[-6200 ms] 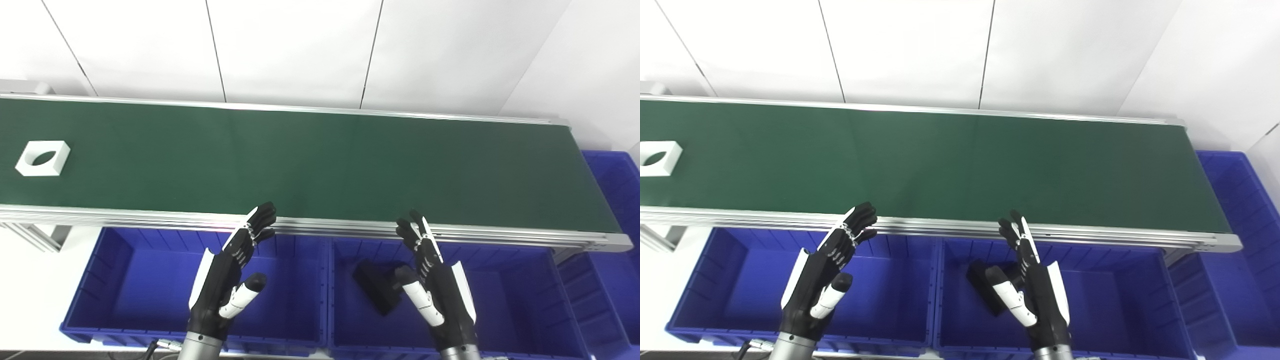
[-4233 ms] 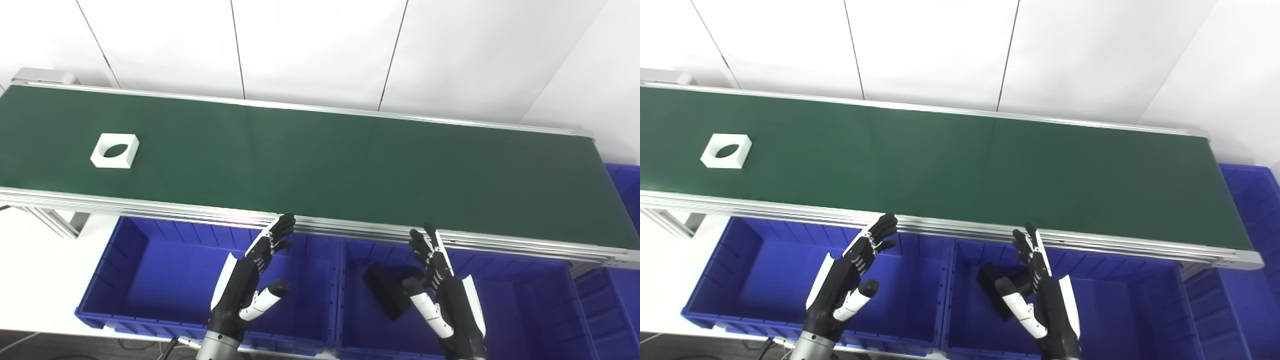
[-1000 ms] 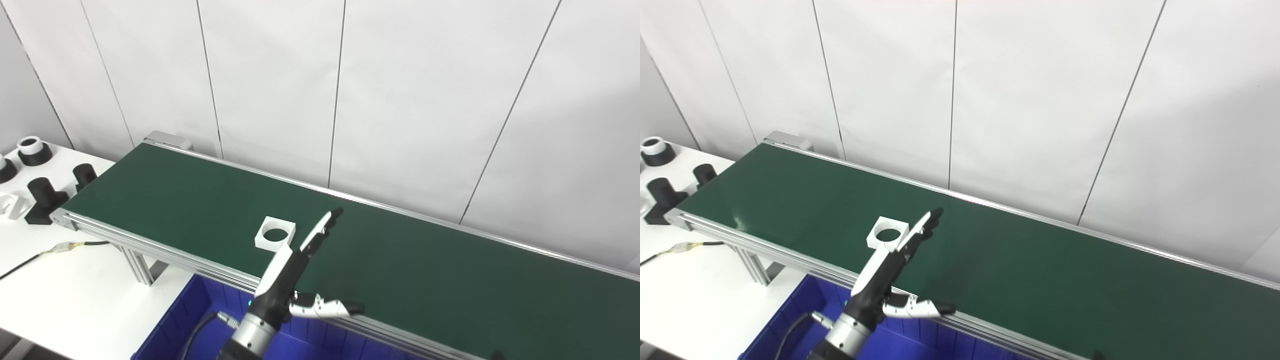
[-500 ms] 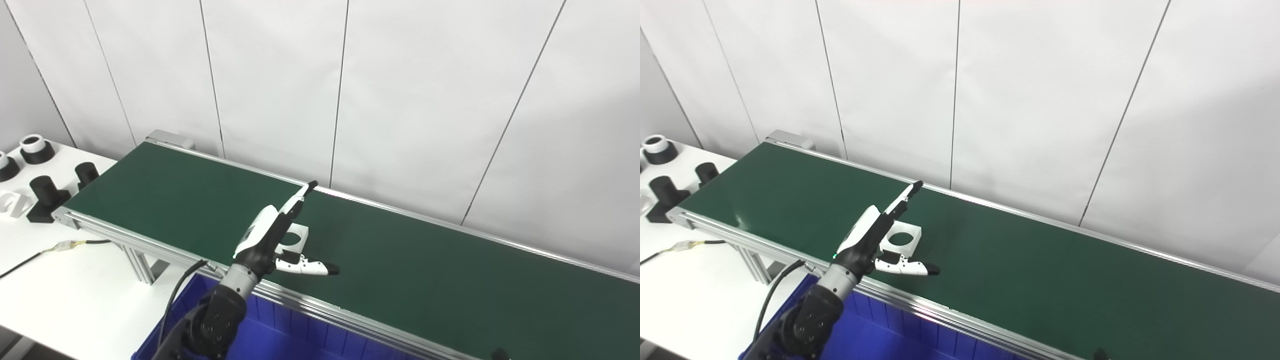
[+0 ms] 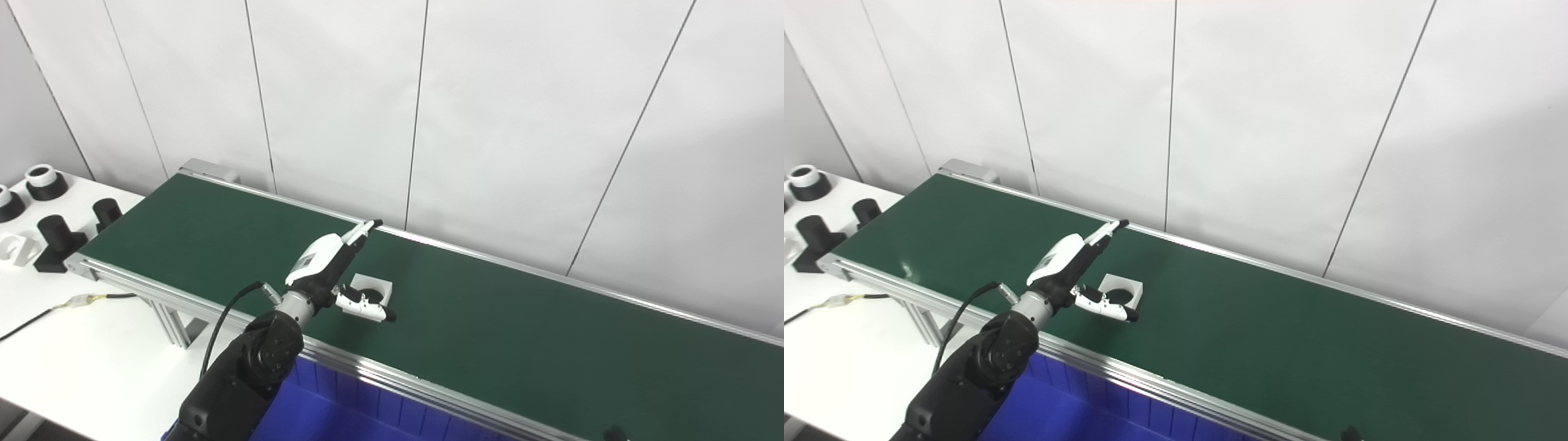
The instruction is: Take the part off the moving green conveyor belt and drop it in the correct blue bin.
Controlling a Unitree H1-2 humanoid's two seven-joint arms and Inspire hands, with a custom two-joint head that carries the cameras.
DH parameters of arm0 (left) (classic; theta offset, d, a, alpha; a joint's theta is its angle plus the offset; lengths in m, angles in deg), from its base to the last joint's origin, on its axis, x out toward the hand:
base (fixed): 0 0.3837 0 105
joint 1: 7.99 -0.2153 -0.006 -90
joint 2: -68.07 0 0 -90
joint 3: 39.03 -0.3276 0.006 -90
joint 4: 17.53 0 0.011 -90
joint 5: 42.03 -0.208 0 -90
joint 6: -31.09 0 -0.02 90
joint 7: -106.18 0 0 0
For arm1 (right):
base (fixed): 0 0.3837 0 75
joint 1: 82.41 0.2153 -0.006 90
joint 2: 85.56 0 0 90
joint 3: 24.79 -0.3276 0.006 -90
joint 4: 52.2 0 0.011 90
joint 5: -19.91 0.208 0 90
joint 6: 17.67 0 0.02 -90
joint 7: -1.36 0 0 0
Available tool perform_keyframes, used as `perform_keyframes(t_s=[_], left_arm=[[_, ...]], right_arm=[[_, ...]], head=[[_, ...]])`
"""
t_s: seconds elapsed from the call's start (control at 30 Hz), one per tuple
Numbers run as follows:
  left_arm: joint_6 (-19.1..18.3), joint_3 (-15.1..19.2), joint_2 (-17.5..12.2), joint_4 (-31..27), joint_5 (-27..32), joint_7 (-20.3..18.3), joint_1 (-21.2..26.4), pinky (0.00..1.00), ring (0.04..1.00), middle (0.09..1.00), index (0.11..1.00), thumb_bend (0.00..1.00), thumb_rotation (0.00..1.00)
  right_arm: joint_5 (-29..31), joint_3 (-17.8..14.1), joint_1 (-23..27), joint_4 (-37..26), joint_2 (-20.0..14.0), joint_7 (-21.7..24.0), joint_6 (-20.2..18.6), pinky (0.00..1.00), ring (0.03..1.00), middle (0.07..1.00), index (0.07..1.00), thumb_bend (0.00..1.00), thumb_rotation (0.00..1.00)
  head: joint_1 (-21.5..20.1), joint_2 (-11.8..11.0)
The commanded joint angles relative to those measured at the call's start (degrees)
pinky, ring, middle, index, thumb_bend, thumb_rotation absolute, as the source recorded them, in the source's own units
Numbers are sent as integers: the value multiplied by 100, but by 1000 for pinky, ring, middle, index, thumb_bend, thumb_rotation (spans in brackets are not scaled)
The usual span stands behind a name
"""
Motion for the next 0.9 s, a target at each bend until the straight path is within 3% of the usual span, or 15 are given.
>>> perform_keyframes(t_s=[0.0,0.27,0.5,0.87], left_arm=[[123,-58,-189,90,-144,132,341,885,975,1000,961,828,193],[-25,-668,-380,778,-798,31,895,980,999,1000,960,842,203],[-29,-1082,-410,1272,-1057,-13,1316,991,1000,1000,942,871,188],[-67,-1541,-314,1727,-1289,-122,1756,1000,1000,996,940,793,81]], right_arm=[[36,-29,26,-145,24,-19,371,1000,987,971,1000,524,810],[-40,-44,-19,-201,7,-89,382,1000,980,954,1000,550,835],[40,-11,-29,-230,-12,-86,388,1000,969,952,1000,561,836],[110,-24,-68,-292,-5,-61,377,1000,979,956,1000,556,836]], head=[[-21,14],[-9,46],[25,43],[69,75]])
